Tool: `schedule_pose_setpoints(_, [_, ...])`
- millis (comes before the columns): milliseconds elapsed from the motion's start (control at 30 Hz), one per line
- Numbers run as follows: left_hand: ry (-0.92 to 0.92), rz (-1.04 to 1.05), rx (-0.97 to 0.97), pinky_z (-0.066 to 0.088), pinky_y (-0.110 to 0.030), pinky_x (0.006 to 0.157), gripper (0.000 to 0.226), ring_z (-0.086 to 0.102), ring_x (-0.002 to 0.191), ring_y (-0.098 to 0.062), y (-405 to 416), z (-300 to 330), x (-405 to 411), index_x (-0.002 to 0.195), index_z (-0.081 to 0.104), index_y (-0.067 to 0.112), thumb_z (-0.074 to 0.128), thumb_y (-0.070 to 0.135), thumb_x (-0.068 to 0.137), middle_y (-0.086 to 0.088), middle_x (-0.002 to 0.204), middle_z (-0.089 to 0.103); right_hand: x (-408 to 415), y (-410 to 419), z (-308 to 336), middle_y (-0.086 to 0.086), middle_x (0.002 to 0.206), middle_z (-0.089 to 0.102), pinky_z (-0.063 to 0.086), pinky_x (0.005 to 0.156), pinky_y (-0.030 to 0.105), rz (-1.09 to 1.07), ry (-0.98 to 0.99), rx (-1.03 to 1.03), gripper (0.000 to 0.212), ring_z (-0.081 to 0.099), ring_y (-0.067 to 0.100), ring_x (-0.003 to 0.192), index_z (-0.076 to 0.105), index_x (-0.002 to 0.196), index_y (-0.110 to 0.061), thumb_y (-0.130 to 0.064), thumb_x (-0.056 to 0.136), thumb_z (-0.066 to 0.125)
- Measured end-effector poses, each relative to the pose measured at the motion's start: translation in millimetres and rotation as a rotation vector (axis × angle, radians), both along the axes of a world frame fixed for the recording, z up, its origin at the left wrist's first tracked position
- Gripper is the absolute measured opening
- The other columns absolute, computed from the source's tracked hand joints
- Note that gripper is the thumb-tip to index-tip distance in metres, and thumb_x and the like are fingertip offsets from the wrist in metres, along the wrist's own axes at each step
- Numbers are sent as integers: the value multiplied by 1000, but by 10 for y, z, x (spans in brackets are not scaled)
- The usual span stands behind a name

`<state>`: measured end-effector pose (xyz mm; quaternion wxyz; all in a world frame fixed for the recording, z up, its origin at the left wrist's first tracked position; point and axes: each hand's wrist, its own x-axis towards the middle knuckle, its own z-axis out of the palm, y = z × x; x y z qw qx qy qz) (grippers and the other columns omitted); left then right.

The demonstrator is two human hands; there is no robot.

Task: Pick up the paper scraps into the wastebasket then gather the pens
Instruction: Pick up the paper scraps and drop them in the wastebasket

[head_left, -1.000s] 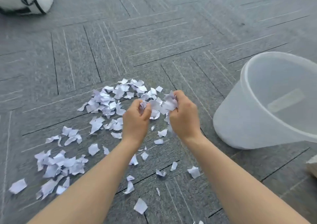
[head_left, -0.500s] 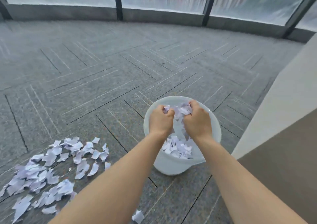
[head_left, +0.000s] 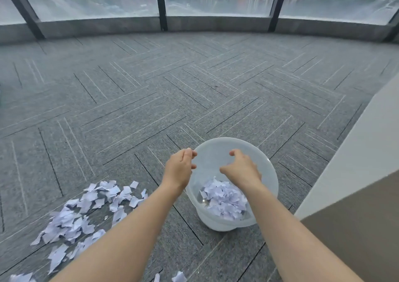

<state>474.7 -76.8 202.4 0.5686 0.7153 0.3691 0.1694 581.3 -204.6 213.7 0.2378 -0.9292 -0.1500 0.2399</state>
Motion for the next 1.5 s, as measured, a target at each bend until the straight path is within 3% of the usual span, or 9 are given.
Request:
schedule_pose_setpoints(400, [299, 158, 280, 39, -31, 73, 17, 56, 88, -18, 1249, -342, -1649, 88, 62, 22, 47, 28, 93, -2, 98, 61, -1605, 1518, -21, -2, 88, 68, 45, 67, 25, 583, -119, 429, 18, 60, 15, 77, 66, 102, -17, -17, 91, 52])
schedule_pose_setpoints(500, [494, 140, 287, 42, -31, 80, 19, 55, 97, -19, 1547, -839, -2330, 106, 60, 21, 48, 29, 93, -6, 118, 56, -2129, 1791, -766, 4, 115, 61, 50, 83, 38, 737, -40, 205, 29, 58, 22, 101, 57, 121, -21, -23, 93, 50])
schedule_pose_setpoints(633, [743, 21, 278, 41, -36, 95, 49, 44, 124, -23, 1850, -1485, -3146, 140, 38, 20, 47, 39, 95, -4, 146, 32, -2479, 1935, -1694, 5, 156, 17, 41, 104, 46, 719, 36, -108, 70, 21, 31, 141, 20, 147, -38, -50, 89, 58])
schedule_pose_setpoints(800, [830, 48, 337, 26, -46, 113, 77, 13, 144, -31, 2165, -2186, -3648, 149, 16, 27, 52, 55, 87, -7, 159, 4, -2515, 2013, -2456, 6, 160, -12, 16, 116, 54, 598, -80, -316, 108, -6, 40, 145, -10, 149, -40, -79, 71, 54])
schedule_pose_setpoints(1067, [799, 125, 407, -3, -47, 117, 117, -13, 145, -29, 2597, -2784, -3408, 146, -20, 34, 43, 88, 63, -7, 157, -21, -2538, 2468, -2890, 3, 159, -19, -6, 116, 48, 587, -183, -27, 113, -15, 32, 145, -11, 146, -46, -78, 64, 61])
schedule_pose_setpoints(1200, [765, 88, 520, -11, -47, 112, 114, -8, 146, -26, 2689, -2934, -3299, 150, -7, 33, 40, 89, 63, -1, 159, -7, -2627, 2832, -2967, 0, 160, -16, -1, 116, 47, 698, -204, 32, 108, -15, 30, 146, -12, 147, -43, -74, 71, 58])
schedule_pose_setpoints(1333, [602, 73, 643, 16, -44, 117, 78, 20, 139, -26, 2690, -3037, -3294, 142, 31, 27, 51, 68, 78, -5, 147, 30, -2752, 3047, -3022, 6, 158, 14, 10, 119, 49, 788, -267, 66, 76, 7, 32, 146, 20, 149, -28, -59, 88, 50])
schedule_pose_setpoints(1433, [544, 103, 676, 33, -37, 104, 53, 37, 121, -25, 2649, -3053, -3296, 129, 45, 15, 53, 49, 90, -6, 126, 44, -2903, 3046, -3045, 12, 126, 51, 40, 102, 49, 856, -436, 160, 37, 47, 32, 116, 56, 124, -16, -34, 92, 59])
schedule_pose_setpoints(1500, [584, 119, 767, 37, -36, 92, 35, 43, 104, -23, 2612, -3040, -3283, 119, 50, 10, 46, 37, 96, -6, 112, 49, -2990, 3046, -3073, 8, 100, 57, 49, 80, 42, 859, -515, 204, 20, 51, 26, 88, 63, 107, -12, -17, 88, 65])
